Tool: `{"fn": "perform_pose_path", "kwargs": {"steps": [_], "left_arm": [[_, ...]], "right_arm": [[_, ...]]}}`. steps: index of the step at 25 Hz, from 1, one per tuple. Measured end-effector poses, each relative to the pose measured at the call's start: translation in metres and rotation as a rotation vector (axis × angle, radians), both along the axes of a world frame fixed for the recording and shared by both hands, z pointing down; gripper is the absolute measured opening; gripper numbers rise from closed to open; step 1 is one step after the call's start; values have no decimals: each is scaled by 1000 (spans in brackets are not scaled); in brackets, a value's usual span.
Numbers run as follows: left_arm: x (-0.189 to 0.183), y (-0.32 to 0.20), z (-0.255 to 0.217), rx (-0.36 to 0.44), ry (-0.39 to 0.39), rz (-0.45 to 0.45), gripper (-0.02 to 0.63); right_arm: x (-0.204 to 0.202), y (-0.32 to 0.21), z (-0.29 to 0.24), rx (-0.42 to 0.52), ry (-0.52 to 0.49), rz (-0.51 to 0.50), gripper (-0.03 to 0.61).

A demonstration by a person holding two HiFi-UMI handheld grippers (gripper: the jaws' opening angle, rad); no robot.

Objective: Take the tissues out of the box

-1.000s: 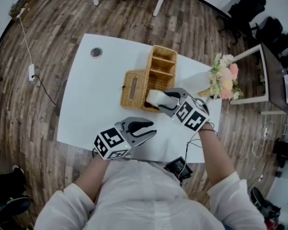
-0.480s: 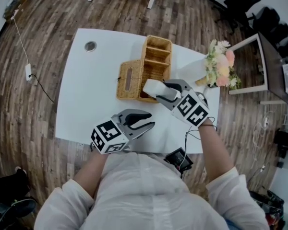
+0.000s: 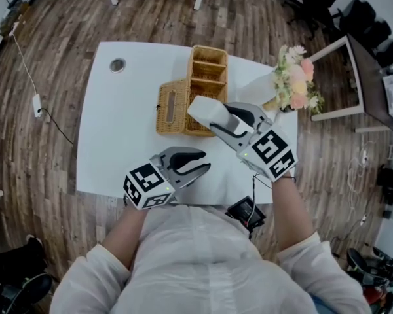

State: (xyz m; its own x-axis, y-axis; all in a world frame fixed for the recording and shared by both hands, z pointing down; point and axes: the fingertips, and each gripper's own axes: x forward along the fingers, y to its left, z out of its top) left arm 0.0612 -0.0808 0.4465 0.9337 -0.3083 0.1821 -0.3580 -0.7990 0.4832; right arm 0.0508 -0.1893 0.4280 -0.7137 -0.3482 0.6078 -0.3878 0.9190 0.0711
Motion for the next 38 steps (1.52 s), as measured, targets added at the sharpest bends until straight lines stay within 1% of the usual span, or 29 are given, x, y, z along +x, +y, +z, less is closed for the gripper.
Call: {"fn": "perform_pose_path", "kwargs": {"steps": [6,16,29,34,38], "left_arm": [[0,-2,-3,4,1,4,97],[-4,-3,-7,9,0,-3,97],[-6,0,-9,19,-2,-5,97],[-7,1,-15,30,3,-9,97],[-8,2,-17,37,1,-7,97]], "right_arm": [[9,9,-13,-34,-131,79,232],[16,20,-40,-83,-341,164,232],[28,37,-58,-122,-483,231,232],[33,45,-62,-156,-552,263,232],[36,51,-60,-180,-584,279,232]]}}
